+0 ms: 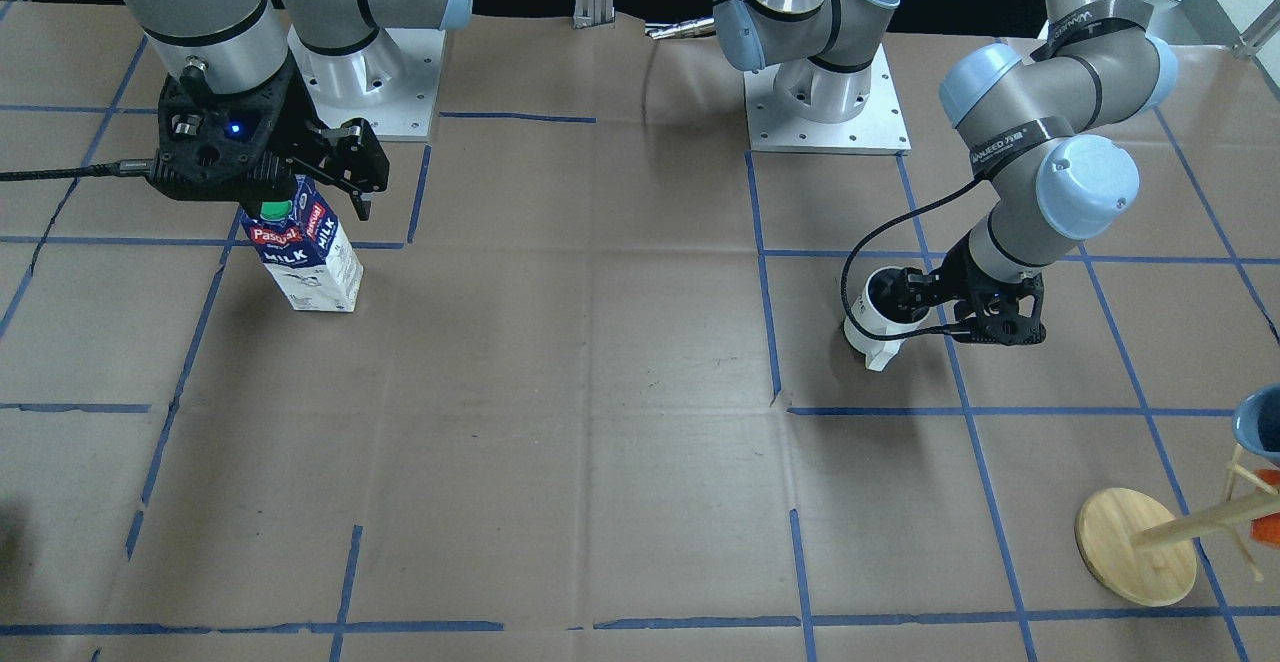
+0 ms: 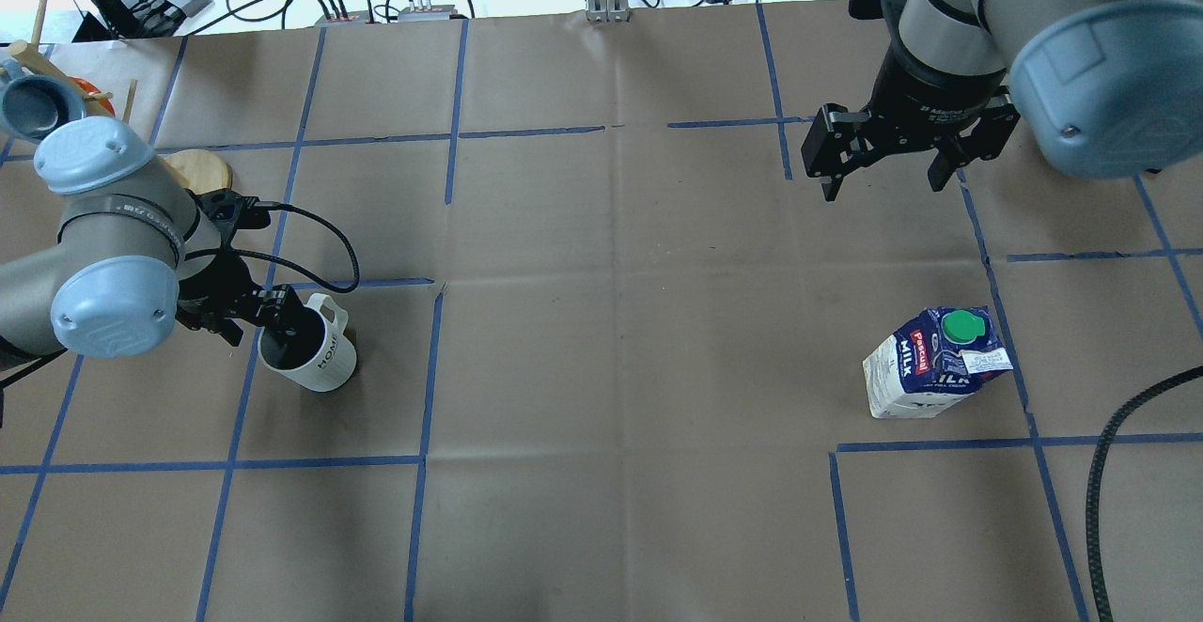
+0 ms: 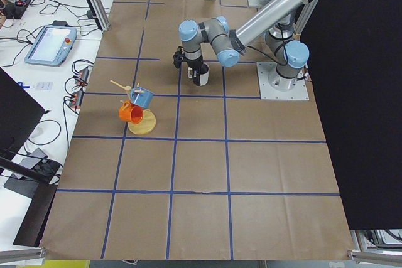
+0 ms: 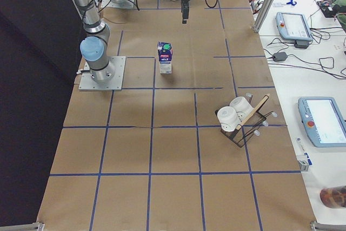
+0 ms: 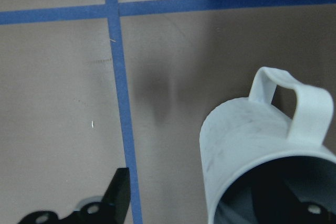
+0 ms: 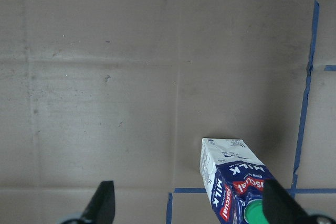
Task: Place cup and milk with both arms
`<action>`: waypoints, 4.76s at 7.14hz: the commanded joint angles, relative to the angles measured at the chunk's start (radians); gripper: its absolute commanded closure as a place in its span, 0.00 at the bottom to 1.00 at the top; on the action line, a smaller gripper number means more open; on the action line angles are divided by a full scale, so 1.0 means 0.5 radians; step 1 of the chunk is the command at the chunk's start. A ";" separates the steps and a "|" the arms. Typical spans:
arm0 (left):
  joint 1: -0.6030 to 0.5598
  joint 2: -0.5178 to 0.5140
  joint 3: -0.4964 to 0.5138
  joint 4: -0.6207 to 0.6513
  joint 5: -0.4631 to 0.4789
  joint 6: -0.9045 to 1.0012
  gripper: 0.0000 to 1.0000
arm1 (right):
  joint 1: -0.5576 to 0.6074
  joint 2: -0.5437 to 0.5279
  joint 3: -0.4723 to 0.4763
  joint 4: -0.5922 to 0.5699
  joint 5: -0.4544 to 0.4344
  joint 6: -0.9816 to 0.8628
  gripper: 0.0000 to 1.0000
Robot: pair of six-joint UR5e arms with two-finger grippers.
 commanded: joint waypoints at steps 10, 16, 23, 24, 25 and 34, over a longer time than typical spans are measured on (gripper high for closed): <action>-0.613 -0.113 0.549 -0.085 -0.146 -0.612 0.99 | -0.003 -0.005 0.107 -0.033 -0.006 -0.021 0.00; -1.123 -0.800 1.448 -0.225 -0.292 -1.079 1.00 | -0.003 -0.009 0.101 -0.061 -0.006 -0.015 0.00; -1.221 -1.194 2.004 -0.701 -0.281 -1.116 1.00 | -0.003 -0.012 0.098 -0.064 -0.006 -0.012 0.00; -1.224 -1.200 2.035 -0.763 -0.281 -1.204 1.00 | -0.003 -0.015 0.101 -0.064 -0.002 -0.012 0.00; -1.225 -1.221 2.032 -0.766 -0.278 -1.193 1.00 | 0.000 -0.015 0.101 -0.064 -0.006 -0.012 0.00; -1.237 -1.246 2.001 -0.766 -0.103 -1.098 0.61 | -0.031 -0.009 0.126 -0.086 -0.024 -0.132 0.00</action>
